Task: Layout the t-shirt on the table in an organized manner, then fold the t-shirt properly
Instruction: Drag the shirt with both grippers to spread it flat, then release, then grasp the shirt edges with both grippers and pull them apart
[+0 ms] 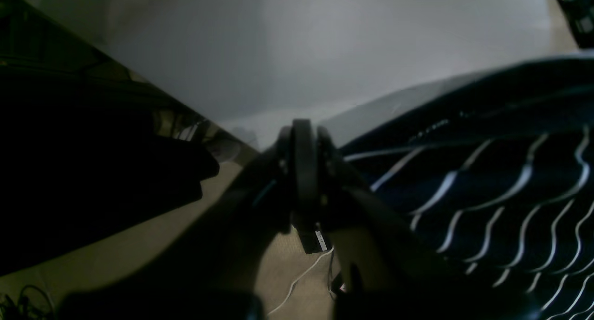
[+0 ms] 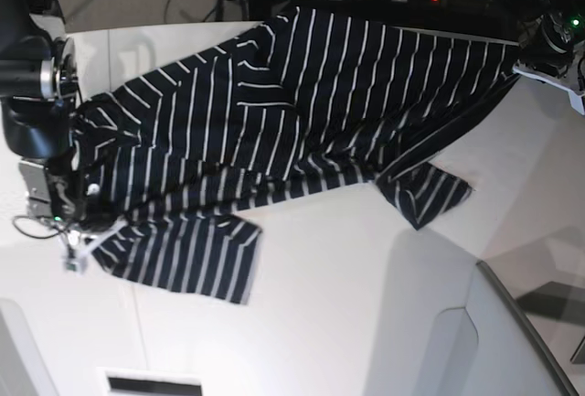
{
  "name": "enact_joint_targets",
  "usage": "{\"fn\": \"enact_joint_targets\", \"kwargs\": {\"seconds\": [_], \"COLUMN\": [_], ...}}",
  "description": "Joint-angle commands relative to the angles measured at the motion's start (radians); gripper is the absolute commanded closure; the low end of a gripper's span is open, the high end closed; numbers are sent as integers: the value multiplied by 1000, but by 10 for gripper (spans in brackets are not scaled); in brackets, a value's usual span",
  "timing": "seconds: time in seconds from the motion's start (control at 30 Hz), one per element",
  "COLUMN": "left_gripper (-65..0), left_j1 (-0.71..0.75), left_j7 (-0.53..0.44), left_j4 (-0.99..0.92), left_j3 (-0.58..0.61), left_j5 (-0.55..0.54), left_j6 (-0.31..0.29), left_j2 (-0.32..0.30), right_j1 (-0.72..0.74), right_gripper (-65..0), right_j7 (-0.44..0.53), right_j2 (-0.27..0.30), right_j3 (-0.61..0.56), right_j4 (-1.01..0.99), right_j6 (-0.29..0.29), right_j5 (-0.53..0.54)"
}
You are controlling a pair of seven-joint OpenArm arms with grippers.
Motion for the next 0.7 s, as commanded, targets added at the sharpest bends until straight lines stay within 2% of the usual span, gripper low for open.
{"fn": "enact_joint_targets", "kwargs": {"seconds": [0.0,0.07,0.17,0.37,0.47,0.67], "left_gripper": [0,0,0,0,0,0], "left_j1": [3,2,3,11,17,19], "left_j7": [-16,-17,-80,-200,-260,-270], "left_j4": [15,15,13,-103,-171,-185], "left_j3": [-8,-8,-8,-10,-51,-128], "left_j5": [10,10,10,10,10,4], "left_j6": [6,7,9,9,9,3], "left_j2": [-14,-14,-14,-20,-15,-12], "right_j1": [11,12,11,11,9,8], "right_gripper": [-18,-17,-17,-17,-17,-17], "right_j7": [-16,-16,-16,-19,-19,-21], "right_j2": [26,37,37,31,28,28], "right_j3": [19,35,38,32,32,31], "right_j4": [4,4,4,4,4,4], "right_j6": [-49,-90,-104,-103,-101,-100], "right_j5": [-21,-21,-21,-21,-21,-21]}}
